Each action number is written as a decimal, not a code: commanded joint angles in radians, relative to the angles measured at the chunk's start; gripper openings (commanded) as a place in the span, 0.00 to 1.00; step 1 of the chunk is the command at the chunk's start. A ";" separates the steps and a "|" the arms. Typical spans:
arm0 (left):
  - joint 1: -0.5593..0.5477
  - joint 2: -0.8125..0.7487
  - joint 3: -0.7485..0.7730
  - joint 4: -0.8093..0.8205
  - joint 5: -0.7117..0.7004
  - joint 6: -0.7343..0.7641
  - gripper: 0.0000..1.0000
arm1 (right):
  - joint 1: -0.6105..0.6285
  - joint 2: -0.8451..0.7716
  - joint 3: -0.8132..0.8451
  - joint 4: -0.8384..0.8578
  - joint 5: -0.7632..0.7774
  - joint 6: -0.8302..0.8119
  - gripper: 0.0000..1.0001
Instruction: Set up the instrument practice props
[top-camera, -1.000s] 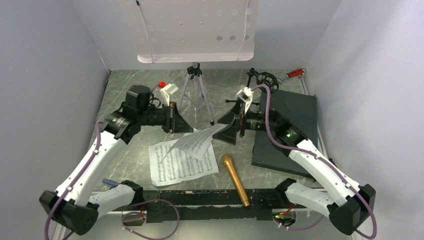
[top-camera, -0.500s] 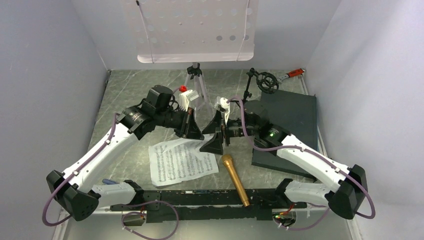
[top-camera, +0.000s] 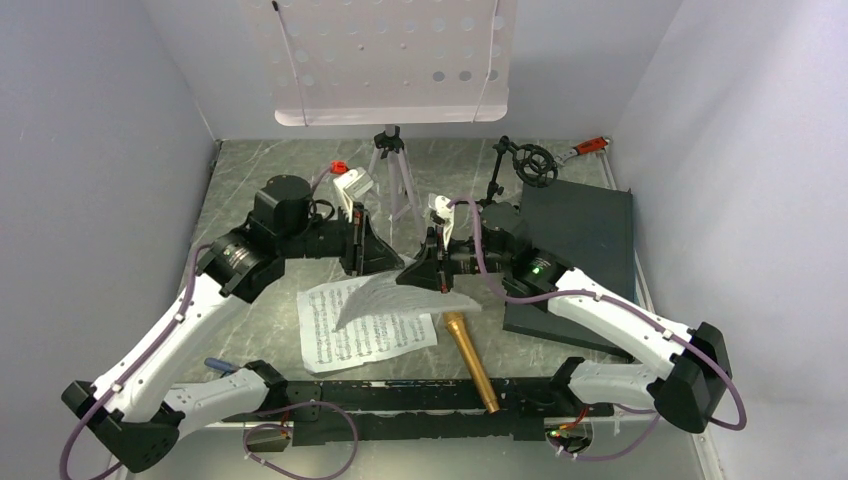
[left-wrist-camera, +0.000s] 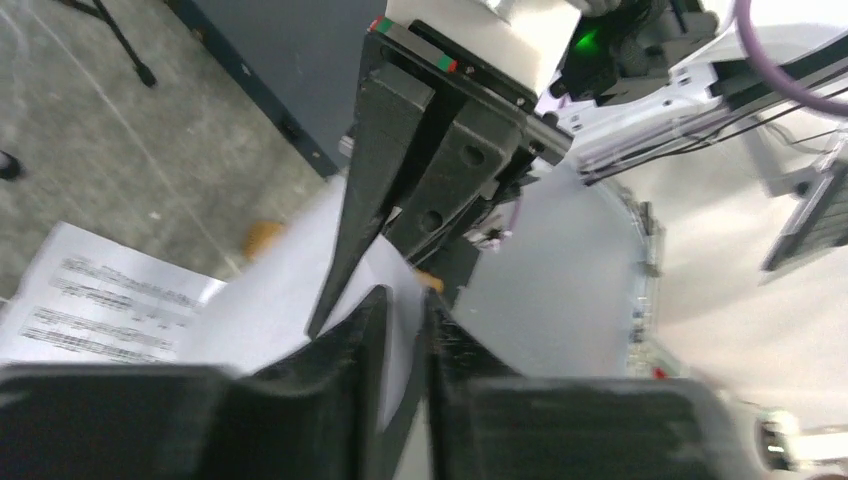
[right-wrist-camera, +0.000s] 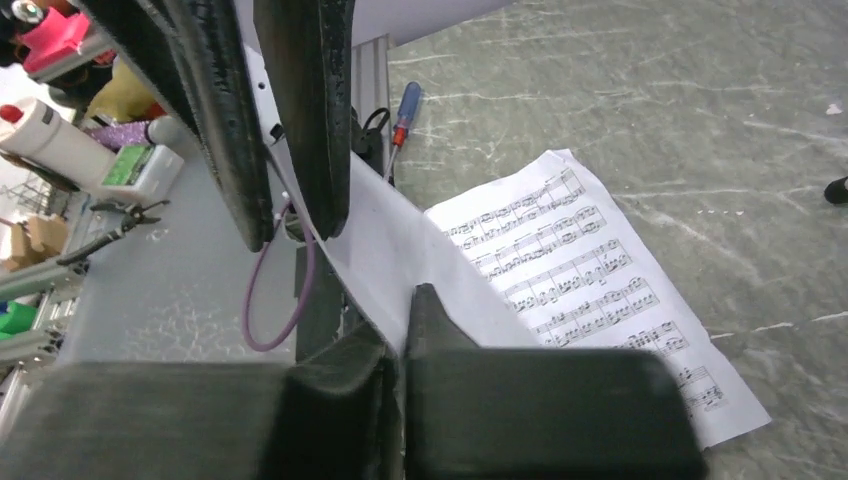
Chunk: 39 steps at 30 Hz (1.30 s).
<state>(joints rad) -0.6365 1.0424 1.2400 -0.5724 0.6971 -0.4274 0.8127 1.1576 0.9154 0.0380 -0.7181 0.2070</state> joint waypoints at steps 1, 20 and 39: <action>-0.004 -0.057 -0.038 0.086 -0.068 0.034 0.35 | 0.003 -0.034 0.052 0.037 0.040 -0.006 0.00; -0.005 -0.491 -0.339 0.065 -0.502 0.122 0.94 | -0.009 -0.208 0.224 -0.152 0.296 0.089 0.00; -0.005 -0.443 -0.537 0.647 -0.098 -0.048 0.80 | -0.011 -0.224 0.243 0.095 0.111 0.280 0.00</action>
<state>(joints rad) -0.6369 0.5774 0.7067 -0.1379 0.4782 -0.4129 0.8043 0.9573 1.1286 0.0109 -0.5716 0.4366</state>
